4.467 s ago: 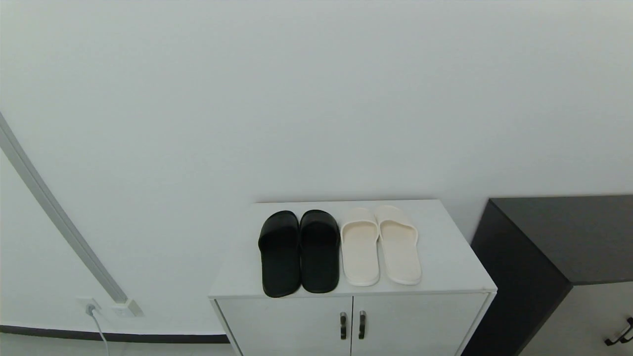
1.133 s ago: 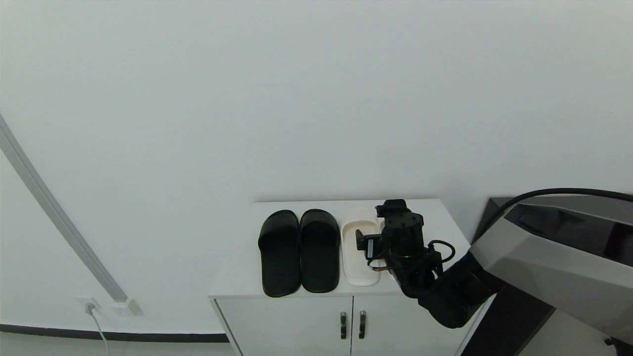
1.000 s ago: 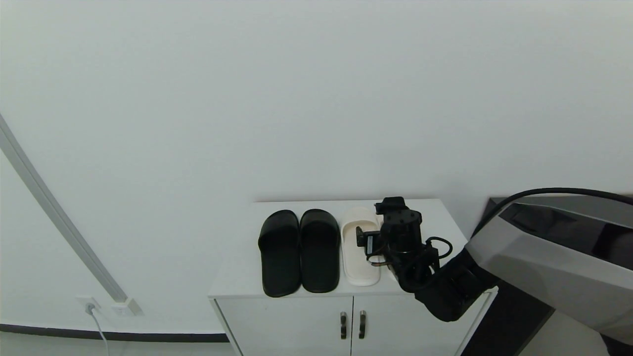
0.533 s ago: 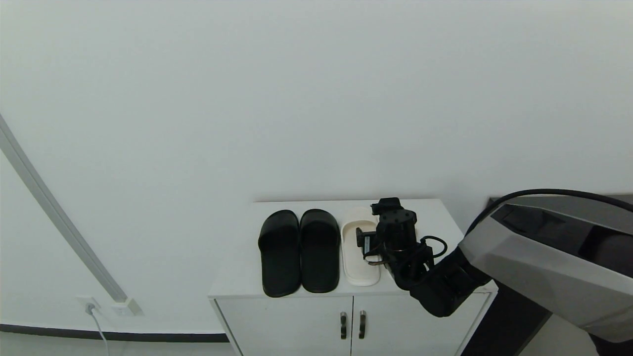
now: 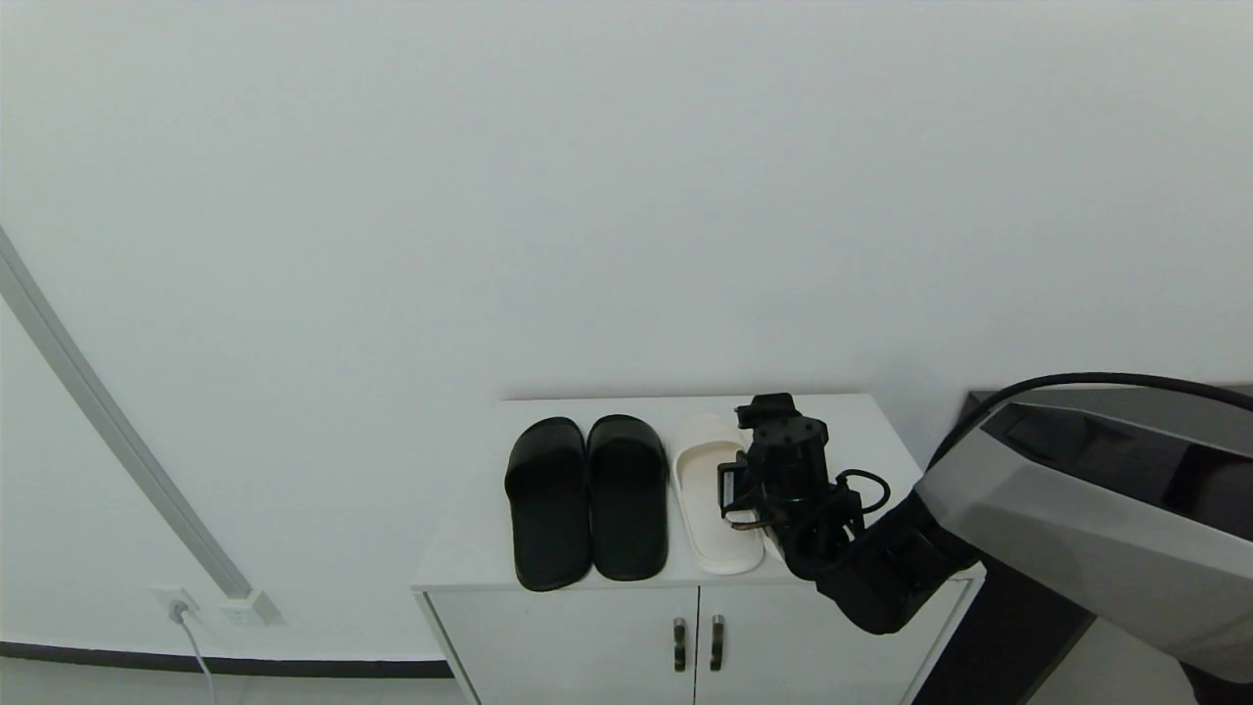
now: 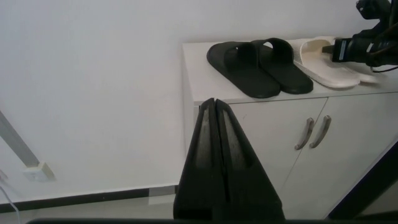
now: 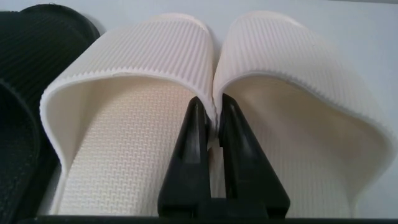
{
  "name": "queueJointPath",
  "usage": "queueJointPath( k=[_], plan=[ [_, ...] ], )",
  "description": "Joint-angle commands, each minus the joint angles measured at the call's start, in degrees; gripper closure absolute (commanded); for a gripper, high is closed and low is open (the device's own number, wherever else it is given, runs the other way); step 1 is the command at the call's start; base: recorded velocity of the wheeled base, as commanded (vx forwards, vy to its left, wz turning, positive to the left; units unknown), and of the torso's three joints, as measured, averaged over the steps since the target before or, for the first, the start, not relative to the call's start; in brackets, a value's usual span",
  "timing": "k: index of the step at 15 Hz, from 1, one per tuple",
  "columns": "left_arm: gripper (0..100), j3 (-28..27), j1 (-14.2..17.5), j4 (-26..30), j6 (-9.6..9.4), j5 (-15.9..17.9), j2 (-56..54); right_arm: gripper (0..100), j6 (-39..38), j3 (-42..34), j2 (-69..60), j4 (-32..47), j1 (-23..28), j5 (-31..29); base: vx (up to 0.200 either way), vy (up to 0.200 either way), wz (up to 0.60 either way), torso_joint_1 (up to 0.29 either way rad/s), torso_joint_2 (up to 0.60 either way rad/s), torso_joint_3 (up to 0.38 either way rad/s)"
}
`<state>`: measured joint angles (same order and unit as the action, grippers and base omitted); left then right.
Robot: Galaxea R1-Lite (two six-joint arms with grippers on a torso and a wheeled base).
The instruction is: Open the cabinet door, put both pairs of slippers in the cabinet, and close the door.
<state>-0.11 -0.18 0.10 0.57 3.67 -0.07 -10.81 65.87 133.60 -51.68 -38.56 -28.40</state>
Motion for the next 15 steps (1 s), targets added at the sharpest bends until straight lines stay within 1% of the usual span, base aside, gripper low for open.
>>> queueJointPath(
  k=[1,3,4,7,9,10,11,12,13,14,15],
  plan=[
    [100,0.0,0.0,0.0,0.04,0.0,0.1,100,0.6,-3.3,-4.9,-0.2,-0.6,0.0,0.0,0.0,0.0,0.0,0.0,0.0],
    [100,0.0,0.0,0.0,0.04,0.0,0.1,100,0.7,-5.3,-7.9,-0.2,-1.0,0.2,0.0,0.0,0.0,0.0,0.0,0.0],
    [100,-0.1,0.1,0.0,0.04,0.0,0.1,100,1.3,-8.0,-12.0,-0.1,-1.5,0.3,0.0,0.0,0.0,0.0,0.0,0.0],
    [100,0.0,0.0,0.0,0.04,0.0,0.1,100,2.6,-13.4,-18.5,-0.1,-3.3,0.7,0.0,0.0,0.0,0.0,0.0,0.0],
    [100,-0.1,0.1,0.0,-0.05,0.0,0.1,100,3.0,-19.7,-23.5,-0.2,-4.9,4.2,0.0,0.0,0.0,0.0,0.0,0.0],
    [100,-0.1,0.1,0.0,0.04,0.0,0.1,100,3.5,-23.9,-26.7,-0.3,-5.7,7.8,0.0,0.0,0.0,0.0,0.0,0.0],
    [100,0.0,0.0,0.0,0.04,0.0,0.1,100,4.0,-26.4,-28.8,-0.4,-6.0,10.7,0.0,0.0,0.0,0.0,0.0,0.0],
    [100,0.0,0.0,0.0,-0.05,0.0,0.1,100,5.2,-31.9,-33.9,-0.4,-6.4,18.8,0.0,0.0,0.0,0.0,0.0,0.0],
    [100,0.0,0.0,0.0,0.04,0.0,0.1,100,5.3,-35.7,-37.7,-0.2,-6.4,25.3,0.0,0.0,0.0,0.0,0.0,0.0],
    [100,0.0,0.1,0.0,0.04,0.0,0.1,100,5.4,-38.2,-40.4,0.0,-6.4,30.0,0.0,0.0,0.0,0.0,0.0,0.0],
    [100,-0.1,0.1,0.0,0.04,0.0,0.1,100,5.4,-39.1,-41.8,0.5,-6.4,32.4,0.0,0.0,0.0,0.0,0.0,0.0]
  ],
)
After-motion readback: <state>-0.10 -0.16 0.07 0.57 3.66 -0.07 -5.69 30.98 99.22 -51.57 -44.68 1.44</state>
